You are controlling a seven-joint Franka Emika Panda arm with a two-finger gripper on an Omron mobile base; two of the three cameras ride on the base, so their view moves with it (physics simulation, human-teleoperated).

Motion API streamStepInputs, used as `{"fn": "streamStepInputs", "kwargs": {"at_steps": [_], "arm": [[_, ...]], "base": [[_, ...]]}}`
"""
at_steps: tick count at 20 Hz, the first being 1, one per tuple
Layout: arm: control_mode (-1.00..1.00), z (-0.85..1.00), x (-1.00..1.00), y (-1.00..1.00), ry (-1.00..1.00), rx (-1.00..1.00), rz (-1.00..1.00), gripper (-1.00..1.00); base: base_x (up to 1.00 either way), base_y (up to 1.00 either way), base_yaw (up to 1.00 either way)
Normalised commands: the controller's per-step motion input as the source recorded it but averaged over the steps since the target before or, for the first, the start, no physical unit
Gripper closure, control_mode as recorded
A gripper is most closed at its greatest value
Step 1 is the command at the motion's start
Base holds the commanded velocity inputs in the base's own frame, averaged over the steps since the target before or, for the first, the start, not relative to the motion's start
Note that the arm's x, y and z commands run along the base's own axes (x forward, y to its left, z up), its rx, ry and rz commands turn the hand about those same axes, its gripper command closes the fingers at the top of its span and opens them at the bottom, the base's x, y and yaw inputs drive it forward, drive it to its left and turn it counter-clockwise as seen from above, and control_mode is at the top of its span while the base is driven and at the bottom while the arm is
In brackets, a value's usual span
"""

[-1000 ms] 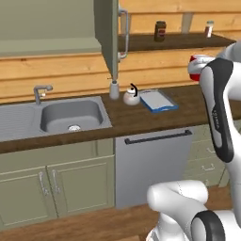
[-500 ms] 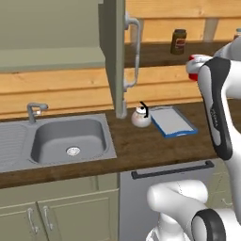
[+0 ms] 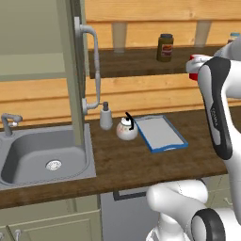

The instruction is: Pick the kettle from the counter and place it on the tray. Then pick the mug from the cabinet and place it on the tray. Then close the cabinet doors.

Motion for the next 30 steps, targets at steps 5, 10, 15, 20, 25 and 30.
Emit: {"fn": "streamStepInputs", "kwargs": {"at_steps": [5,10,15,20,25,30], "arm": [[1.0,0.0,0.0,0.0,0.0,0.0,0.0,1.0],[1.0,0.0,0.0,0.0,0.0,0.0,0.0,1.0],[1.0,0.0,0.0,0.0,0.0,0.0,0.0,1.0],[1.0,0.0,0.0,0.0,0.0,0.0,0.0,1.0],[-1.0,-0.14,-0.16,-0.01,0.03,-0.01,0.06,1.0],[-1.0,-0.48,-0.3,-0.05,0.14,-0.02,0.36,1.0]], "base": [[0.18,-0.3,0.0],[0.0,0.0,0.0],[0.0,0.0,0.0],[0.0,0.0,0.0],[0.0,0.0,0.0],[0.0,0.0,0.0]]}}
